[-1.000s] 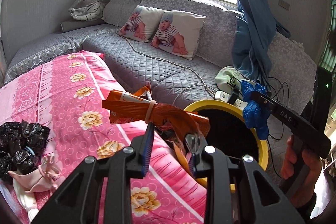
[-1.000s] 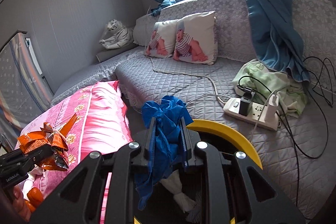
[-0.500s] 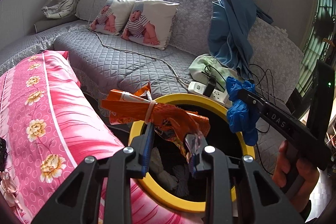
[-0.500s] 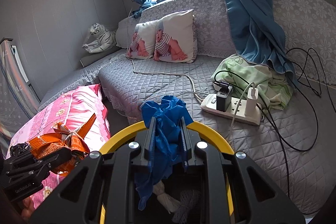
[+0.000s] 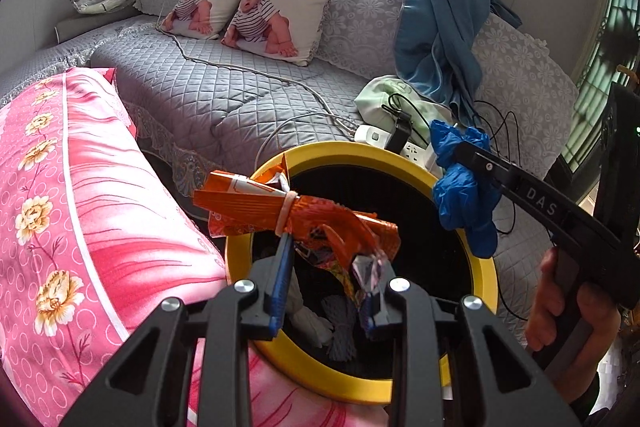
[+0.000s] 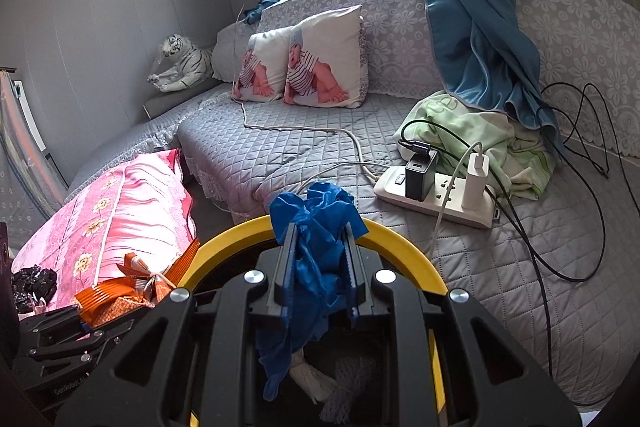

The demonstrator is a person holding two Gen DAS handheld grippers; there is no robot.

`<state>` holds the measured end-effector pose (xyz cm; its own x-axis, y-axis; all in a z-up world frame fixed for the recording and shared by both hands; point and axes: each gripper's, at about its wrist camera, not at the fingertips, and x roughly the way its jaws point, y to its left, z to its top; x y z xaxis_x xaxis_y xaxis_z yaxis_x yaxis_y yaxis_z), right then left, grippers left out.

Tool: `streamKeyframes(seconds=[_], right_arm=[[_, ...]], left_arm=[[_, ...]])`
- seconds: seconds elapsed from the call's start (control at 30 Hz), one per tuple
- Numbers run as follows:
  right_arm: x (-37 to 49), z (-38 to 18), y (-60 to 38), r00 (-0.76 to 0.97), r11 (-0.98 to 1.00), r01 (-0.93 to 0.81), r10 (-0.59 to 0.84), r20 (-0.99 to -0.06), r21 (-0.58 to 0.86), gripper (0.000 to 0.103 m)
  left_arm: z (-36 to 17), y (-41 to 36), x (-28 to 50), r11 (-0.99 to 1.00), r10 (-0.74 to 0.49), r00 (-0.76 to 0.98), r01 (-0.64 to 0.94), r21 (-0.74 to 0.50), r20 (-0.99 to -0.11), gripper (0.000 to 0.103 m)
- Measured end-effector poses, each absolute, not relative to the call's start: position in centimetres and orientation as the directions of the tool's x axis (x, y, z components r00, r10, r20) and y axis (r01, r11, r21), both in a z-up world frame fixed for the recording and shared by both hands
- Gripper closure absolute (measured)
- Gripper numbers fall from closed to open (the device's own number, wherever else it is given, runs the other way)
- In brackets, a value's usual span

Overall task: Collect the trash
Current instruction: 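Open the left tool over the bin while the right tool releases the glove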

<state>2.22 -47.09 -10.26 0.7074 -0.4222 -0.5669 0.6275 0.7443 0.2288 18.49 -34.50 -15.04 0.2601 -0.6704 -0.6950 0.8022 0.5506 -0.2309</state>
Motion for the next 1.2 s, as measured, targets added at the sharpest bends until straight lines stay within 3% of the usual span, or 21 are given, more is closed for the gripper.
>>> streamKeyframes(seconds=[0.43, 0.5, 0.57, 0.73, 1.0, 1.2], right_arm=[[2.4, -11.2, -47.7, 0.69, 0.723, 0.648, -0.425, -0.587, 0.239, 0.083], [2.3, -11.2, -47.9, 0.689, 0.715, 0.653, -0.425, -0.588, 0.248, 0.077], [2.0, -11.2, -48.0, 0.693, 0.707, 0.657, -0.428, -0.58, 0.261, 0.067], [1.4, -10.5, -48.2, 0.692, 0.692, 0.668, -0.443, -0.569, 0.273, 0.065], [0.5, -7.7, -46.5, 0.748, 0.731, 0.614, -0.416, -0.517, 0.3, 0.065], [1.7, -5.4, -42.5, 0.833, 0.817, 0.466, -0.277, -0.478, 0.339, 0.063]], left_arm=[[-15.5, -34.6, 18.5, 0.535, -0.686, 0.228, 0.801, -0.267, -0.691, 0.076], [-15.4, -34.6, 18.5, 0.535, -0.69, 0.223, 0.798, -0.277, -0.688, 0.072], [-15.3, -34.4, 18.5, 0.543, -0.692, 0.239, 0.794, -0.272, -0.681, 0.058], [-14.3, -33.7, 18.8, 0.559, -0.698, 0.258, 0.78, -0.283, -0.668, 0.055], [-9.4, -30.0, 19.6, 0.634, -0.688, 0.38, 0.729, -0.258, -0.618, 0.055], [-5.2, -24.0, 19.8, 0.709, -0.638, 0.506, 0.68, -0.187, -0.58, 0.055]])
